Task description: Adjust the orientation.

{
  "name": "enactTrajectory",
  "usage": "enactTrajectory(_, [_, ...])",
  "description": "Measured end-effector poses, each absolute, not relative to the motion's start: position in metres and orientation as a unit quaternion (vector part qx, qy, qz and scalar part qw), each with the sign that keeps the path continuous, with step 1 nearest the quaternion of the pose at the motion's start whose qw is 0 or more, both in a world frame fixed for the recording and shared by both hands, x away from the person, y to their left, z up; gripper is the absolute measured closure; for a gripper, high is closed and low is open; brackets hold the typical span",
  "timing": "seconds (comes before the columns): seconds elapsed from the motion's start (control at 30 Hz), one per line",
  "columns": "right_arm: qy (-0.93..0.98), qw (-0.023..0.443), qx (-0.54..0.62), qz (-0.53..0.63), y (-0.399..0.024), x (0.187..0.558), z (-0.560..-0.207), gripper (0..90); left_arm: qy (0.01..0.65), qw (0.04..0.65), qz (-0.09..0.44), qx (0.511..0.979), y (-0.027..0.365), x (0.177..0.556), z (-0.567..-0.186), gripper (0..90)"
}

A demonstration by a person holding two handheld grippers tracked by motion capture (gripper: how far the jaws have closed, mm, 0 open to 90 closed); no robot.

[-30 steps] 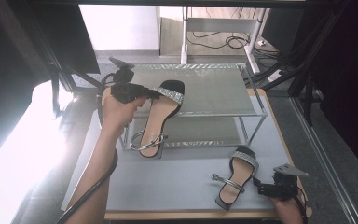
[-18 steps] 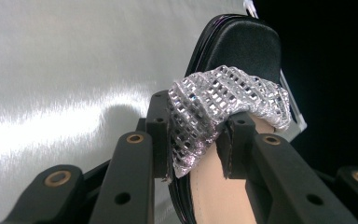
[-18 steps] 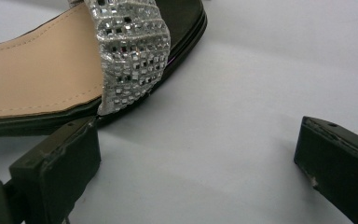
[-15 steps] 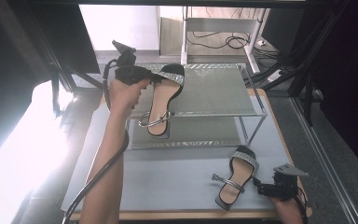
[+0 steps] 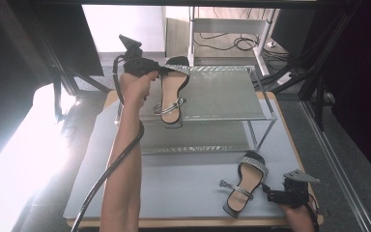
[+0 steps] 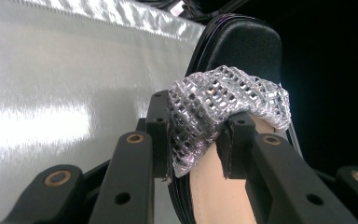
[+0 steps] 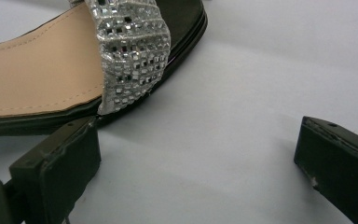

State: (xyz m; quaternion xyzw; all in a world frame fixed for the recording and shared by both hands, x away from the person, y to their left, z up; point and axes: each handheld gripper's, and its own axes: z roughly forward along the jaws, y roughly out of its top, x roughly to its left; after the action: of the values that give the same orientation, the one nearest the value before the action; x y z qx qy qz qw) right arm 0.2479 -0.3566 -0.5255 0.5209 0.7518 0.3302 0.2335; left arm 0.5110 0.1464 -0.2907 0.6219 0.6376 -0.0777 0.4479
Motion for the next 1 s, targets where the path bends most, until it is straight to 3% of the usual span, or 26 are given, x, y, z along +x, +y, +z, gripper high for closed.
enactTrajectory(0.5, [0.752, 0.233, 0.521, 0.330, -0.357, 0.248, -0.525, 0.3, 0.668, 0.439, -0.041, 0.600, 0.142, 0.536, -0.302, 69.5])
enactTrajectory(1.0, [0.752, 0.233, 0.520, 0.331, -0.357, 0.248, -0.525, 0.3, 0.679, 0.400, -0.031, 0.614, 0.136, 0.547, -0.333, 67.8])
